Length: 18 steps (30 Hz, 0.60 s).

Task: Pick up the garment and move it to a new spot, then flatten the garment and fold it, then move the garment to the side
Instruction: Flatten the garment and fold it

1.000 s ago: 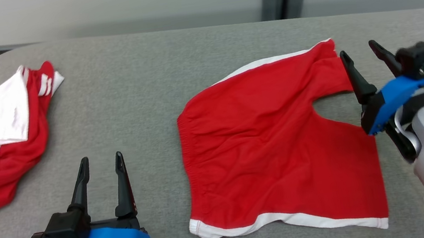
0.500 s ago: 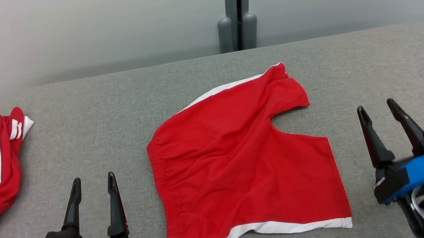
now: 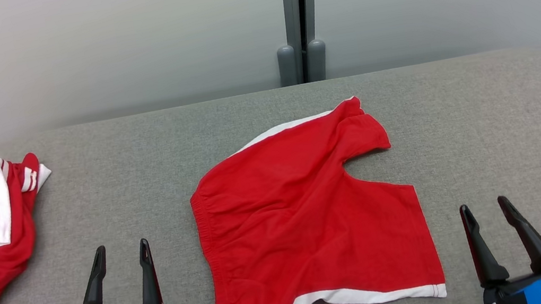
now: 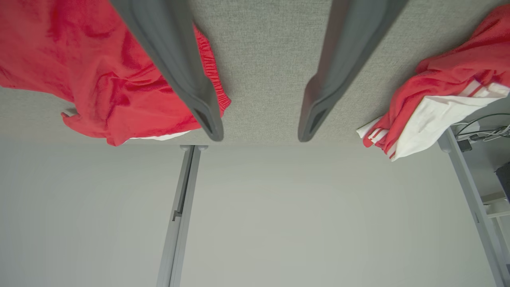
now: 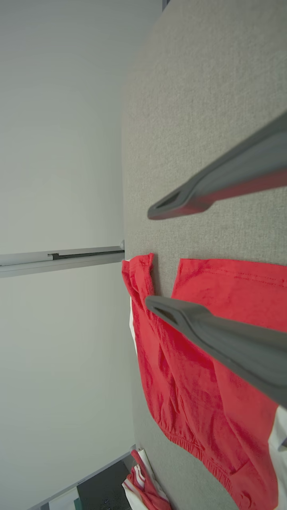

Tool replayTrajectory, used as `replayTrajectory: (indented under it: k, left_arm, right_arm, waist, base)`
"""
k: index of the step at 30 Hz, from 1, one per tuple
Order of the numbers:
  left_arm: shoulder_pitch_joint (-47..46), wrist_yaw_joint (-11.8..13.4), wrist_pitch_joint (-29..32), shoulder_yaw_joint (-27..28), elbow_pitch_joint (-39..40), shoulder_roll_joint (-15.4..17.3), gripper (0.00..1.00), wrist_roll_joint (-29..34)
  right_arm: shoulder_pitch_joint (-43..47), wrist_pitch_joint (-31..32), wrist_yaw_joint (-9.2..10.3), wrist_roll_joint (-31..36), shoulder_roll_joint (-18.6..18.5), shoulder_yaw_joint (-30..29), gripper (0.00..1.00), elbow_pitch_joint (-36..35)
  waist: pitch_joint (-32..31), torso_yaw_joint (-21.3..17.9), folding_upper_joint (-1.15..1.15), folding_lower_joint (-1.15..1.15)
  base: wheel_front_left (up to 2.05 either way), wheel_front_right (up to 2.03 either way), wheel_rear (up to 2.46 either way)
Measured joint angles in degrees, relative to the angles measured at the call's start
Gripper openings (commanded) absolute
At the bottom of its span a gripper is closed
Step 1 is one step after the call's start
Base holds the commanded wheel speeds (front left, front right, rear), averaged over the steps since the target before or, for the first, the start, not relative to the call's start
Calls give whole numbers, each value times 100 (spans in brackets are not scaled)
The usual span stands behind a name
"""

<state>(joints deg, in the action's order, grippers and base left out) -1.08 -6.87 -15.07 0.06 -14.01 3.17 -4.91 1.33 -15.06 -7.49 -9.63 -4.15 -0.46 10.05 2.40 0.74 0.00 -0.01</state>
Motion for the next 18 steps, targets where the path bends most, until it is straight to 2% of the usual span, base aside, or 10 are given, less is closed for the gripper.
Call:
replayTrajectory:
  k: [7, 18]
  left_arm:
    - [86, -20, 0, -5, 18, 4, 100, 42]
    - [116, -22, 0, 35, 35, 3, 100, 45]
  right_arm:
    - [342, 1, 0, 27, 93, 130, 100, -32]
    - [388, 1, 0, 29, 120, 125, 100, -9]
  waist:
    - [-79, 72, 0, 0]
    - [-95, 121, 0, 0]
  base:
    - [0, 0, 0]
    - [0, 0, 0]
